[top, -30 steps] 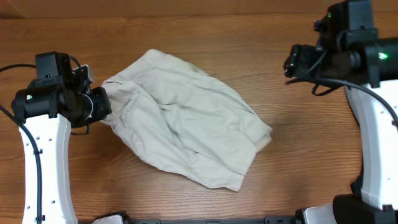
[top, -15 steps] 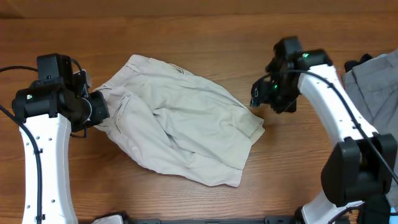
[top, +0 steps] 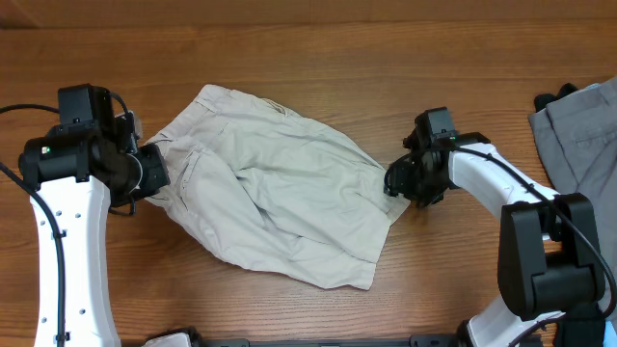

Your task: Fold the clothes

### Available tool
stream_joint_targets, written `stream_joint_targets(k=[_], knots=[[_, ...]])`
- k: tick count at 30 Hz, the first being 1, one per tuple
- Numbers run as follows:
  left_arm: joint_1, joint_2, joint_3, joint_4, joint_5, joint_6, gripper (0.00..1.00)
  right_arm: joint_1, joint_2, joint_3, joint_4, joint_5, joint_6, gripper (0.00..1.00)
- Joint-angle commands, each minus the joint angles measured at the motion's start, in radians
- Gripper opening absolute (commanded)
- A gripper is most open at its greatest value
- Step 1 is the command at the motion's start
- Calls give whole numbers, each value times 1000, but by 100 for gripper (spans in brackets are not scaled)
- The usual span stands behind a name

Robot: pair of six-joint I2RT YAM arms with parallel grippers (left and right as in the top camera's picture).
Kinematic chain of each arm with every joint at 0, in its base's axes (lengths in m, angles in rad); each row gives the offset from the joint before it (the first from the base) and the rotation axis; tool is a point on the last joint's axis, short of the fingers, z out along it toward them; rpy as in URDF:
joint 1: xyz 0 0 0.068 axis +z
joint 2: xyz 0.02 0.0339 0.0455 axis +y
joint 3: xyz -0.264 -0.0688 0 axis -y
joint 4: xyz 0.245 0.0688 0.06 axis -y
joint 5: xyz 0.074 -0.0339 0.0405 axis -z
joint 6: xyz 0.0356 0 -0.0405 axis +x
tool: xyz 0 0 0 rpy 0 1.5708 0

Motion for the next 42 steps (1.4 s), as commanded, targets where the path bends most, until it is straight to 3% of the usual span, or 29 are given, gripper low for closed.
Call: stream_joint_targets(k=[1, 3, 13, 17, 23, 24, 25, 26, 27, 28, 37, 42], knots=[[3, -8, 19, -1, -12, -5, 4, 3, -11, -1, 2, -80, 7, 18], [3, -8, 19, -2, -12, -5, 4, 0, -19, 34, -18, -79, -37, 4], [3, -8, 19, -4, -13, 25, 4, -43, -148, 467, -132, 45, -72, 4], [3, -8, 19, -1, -13, 25, 4, -62, -150, 620, -17, 154, -72, 4], [3, -8, 19, -6, -12, 25, 4, -113, -118, 632, 203, 222, -71, 4], [3, -8, 19, -7, -12, 25, 4, -121, -104, 632, 206, 222, -69, 8], [3, -8, 19, -7, -9, 25, 4, -130, -85, 632, 200, 222, -68, 34], [3, -8, 19, -7, -5, 26, 4, -137, -72, 632, 190, 222, -68, 67], [3, -8, 19, -7, -1, 26, 4, -142, -59, 632, 172, 222, -68, 90], [3, -8, 19, -6, 5, 26, 4, -148, -45, 632, 145, 222, -68, 100], [3, -8, 19, -3, 13, 40, 4, -167, -27, 631, -219, 209, -6, 100], [3, -8, 19, 0, 13, 40, 4, -163, -27, 594, -424, 90, 20, 100]])
